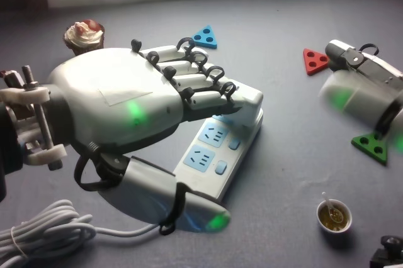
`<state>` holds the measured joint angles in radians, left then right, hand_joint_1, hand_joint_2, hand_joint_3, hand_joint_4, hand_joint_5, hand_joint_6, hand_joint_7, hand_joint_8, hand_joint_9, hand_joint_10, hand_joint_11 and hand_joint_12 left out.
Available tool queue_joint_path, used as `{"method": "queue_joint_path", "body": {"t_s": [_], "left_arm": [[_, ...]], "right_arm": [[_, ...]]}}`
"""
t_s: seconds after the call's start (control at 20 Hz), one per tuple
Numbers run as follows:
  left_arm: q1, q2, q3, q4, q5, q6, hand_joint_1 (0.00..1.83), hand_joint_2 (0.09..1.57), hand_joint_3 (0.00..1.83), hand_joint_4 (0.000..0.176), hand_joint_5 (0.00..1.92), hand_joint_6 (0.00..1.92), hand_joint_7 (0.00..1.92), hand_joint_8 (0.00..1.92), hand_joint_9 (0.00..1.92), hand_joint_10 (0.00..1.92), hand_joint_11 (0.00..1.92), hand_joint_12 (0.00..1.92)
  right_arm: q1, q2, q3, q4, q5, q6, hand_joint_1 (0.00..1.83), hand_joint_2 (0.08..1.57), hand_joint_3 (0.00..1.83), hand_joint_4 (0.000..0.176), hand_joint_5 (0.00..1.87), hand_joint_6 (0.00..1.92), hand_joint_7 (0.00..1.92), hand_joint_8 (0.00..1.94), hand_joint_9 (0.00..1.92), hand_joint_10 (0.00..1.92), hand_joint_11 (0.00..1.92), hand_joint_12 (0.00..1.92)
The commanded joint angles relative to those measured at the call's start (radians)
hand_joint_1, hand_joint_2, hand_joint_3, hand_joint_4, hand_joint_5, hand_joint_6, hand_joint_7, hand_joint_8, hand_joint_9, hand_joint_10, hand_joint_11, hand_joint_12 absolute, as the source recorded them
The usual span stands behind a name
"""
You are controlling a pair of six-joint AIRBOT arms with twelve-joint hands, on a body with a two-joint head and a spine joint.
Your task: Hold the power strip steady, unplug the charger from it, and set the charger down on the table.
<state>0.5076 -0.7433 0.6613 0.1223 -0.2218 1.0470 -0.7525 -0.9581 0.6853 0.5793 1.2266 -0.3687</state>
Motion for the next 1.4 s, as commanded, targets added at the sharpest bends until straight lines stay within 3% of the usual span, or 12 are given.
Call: {"method": "queue_joint_path", "body": {"t_s": [0.0,0.4,0.45,0.65,0.95,1.1,1.2,1.35], "left_arm": [[-0.014,0.003,-0.004,-0.004,-0.093,-0.001,0.0,0.9,0.03,0.0,0.15,0.0,0.14,0.0,0.1,0.0,0.0,0.09],[-0.014,-0.022,0.016,-0.053,0.056,-0.001,0.0,0.94,0.02,0.0,0.15,0.01,0.13,0.01,0.09,0.01,0.02,0.04],[-0.013,-0.03,0.022,-0.062,0.071,-0.001,0.0,0.93,0.01,0.0,0.14,0.0,0.13,0.01,0.09,0.0,0.02,0.04],[-0.01,-0.078,0.067,-0.096,0.137,-0.001,0.0,0.94,0.01,0.0,0.16,0.01,0.14,0.01,0.1,0.01,0.02,0.04],[0.018,-0.165,0.117,-0.097,0.149,0.0,0.0,0.94,0.01,0.0,0.17,0.01,0.15,0.01,0.11,0.01,0.05,0.05],[0.038,-0.201,0.141,-0.11,0.15,0.0,0.0,0.94,0.01,0.0,0.17,0.0,0.15,0.01,0.11,0.01,0.06,0.05],[0.053,-0.22,0.154,-0.121,0.137,0.0,0.0,0.94,0.0,0.0,0.16,0.0,0.13,0.0,0.09,0.0,0.04,0.04],[0.068,-0.243,0.169,-0.126,0.128,0.0,0.0,0.95,0.01,0.0,0.16,0.0,0.13,0.0,0.1,0.0,0.04,0.04]], "right_arm": [[0.0,0.006,-0.001,-0.049,0.114,0.006,0.0,0.91,0.0,0.0,0.12,0.0,0.14,0.0,0.15,0.0,0.06,0.19],[-0.005,-0.003,0.003,-0.056,0.132,-0.003,0.0,0.96,0.01,0.0,0.12,0.0,0.16,0.01,0.17,0.01,0.08,0.18],[-0.007,-0.005,0.004,-0.057,0.136,-0.005,0.04,1.0,0.03,0.0,0.09,0.0,0.14,0.0,0.15,0.0,0.06,0.17],[-0.007,-0.006,0.008,-0.06,0.136,-0.006,0.58,1.02,0.01,0.0,0.11,0.01,0.16,0.01,0.19,0.01,0.1,0.18],[-0.001,-0.019,0.04,-0.059,0.095,-0.021,1.04,0.98,0.0,0.0,0.15,0.01,0.19,0.01,0.2,0.0,0.13,0.21],[0.012,-0.037,0.067,-0.053,0.086,-0.034,1.11,0.97,0.0,0.0,0.19,0.01,0.17,0.0,0.17,0.0,0.1,0.24],[0.026,-0.045,0.078,-0.039,0.07,-0.048,1.14,0.97,0.0,0.0,0.22,0.0,0.2,0.0,0.2,0.0,0.06,0.41],[0.053,-0.064,0.093,0.018,0.02,-0.097,1.14,0.96,0.0,0.0,0.25,0.01,0.23,0.01,0.23,0.01,0.09,0.46]]}}
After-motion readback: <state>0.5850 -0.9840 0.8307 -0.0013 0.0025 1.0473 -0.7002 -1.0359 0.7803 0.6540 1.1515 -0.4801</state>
